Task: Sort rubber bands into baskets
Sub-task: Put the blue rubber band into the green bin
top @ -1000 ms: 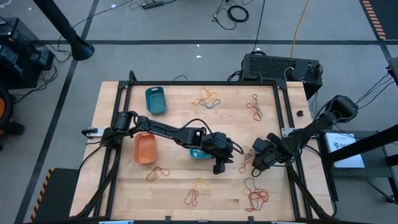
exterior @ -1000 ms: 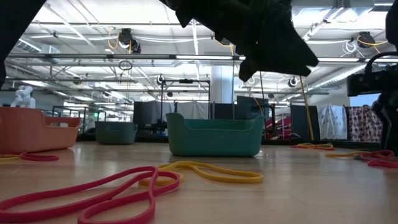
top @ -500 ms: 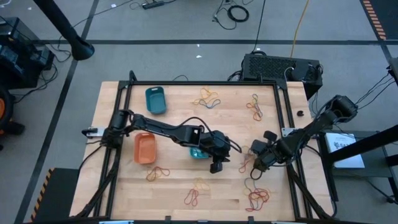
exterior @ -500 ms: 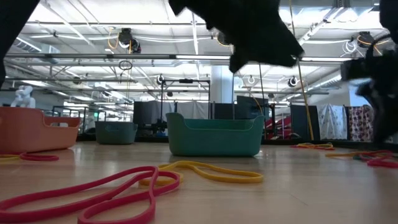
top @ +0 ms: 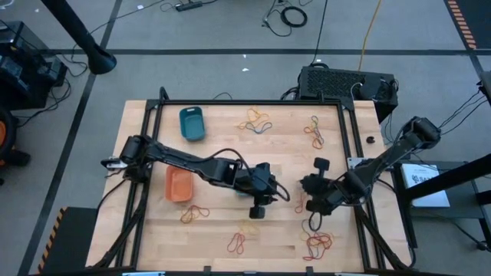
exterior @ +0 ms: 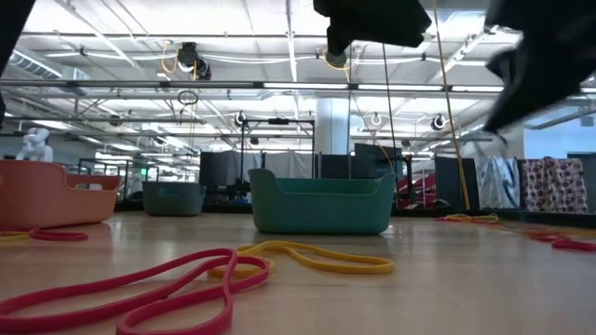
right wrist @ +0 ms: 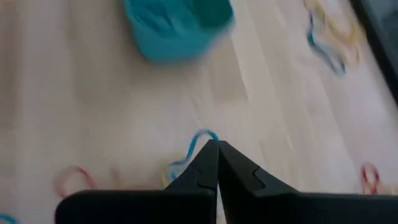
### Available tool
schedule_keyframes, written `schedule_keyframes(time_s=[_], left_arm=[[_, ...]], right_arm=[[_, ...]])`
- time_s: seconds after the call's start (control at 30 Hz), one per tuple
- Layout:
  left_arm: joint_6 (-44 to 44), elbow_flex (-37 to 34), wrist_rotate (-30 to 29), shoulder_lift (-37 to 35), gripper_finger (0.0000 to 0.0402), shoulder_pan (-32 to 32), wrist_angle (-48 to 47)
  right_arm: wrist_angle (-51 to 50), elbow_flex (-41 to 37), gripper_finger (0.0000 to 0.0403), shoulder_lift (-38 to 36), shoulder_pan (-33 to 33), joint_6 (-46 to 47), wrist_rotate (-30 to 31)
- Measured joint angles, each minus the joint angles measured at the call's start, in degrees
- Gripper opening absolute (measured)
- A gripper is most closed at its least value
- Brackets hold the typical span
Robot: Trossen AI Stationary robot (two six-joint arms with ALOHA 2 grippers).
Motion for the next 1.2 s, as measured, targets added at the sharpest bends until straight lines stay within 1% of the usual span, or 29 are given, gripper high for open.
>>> schedule_keyframes(time_s=[0.1,0.13,0.2,0.27,0.33,0.47,0.57,0.7,0.93,1.0,1.07,1.2], left_arm=[[1.03,-0.73,-5.31,-0.14,0.0109,-0.16,1.58],[1.10,-0.80,-5.78,-0.38,0.0109,0.03,1.87],[1.16,-0.91,-4.91,-0.66,0.0109,0.53,4.26],[1.76,-0.74,-2.20,-0.59,0.0109,0.91,7.82],[2.24,-0.74,-0.93,-0.17,0.0109,1.13,7.95],[1.12,-0.91,1.04,2.72,0.0109,1.46,10.62],[1.09,-0.83,2.27,4.45,0.0109,1.48,13.47],[0.90,-0.86,2.52,6.75,0.0109,1.44,13.96],[0.93,-0.85,2.56,7.20,0.0108,2.42,15.32],[0.95,-0.85,3.69,7.21,0.0100,2.39,15.85],[0.95,-0.85,4.70,7.19,0.0080,2.35,15.73],[0.97,-0.85,5.60,7.21,0.0015,2.31,14.23]], right_arm=[[1.29,2.79,0.0000,-0.02,1.48,-3.87,0.21],[1.79,3.59,0.0000,-0.02,1.96,-4.86,0.27],[2.75,5.01,0.0000,-0.03,2.73,-6.79,0.72],[4.68,5.79,0.0000,-0.04,3.48,-8.74,1.14],[7.33,5.99,0.0000,-0.04,4.29,-10.91,2.03],[11.96,6.01,0.0000,-0.03,5.26,-14.08,2.07],[13.62,6.01,0.0000,-0.02,5.68,-15.18,2.09],[14.15,6.01,0.0000,-0.02,5.68,-15.46,2.10],[13.99,6.01,0.0000,-0.02,5.64,-12.45,1.50],[13.92,6.01,0.0000,-0.02,5.64,-12.44,1.41],[13.83,6.01,0.0000,-0.02,5.64,-12.68,1.30],[13.83,6.01,0.0000,-0.02,5.64,-12.99,1.27]])
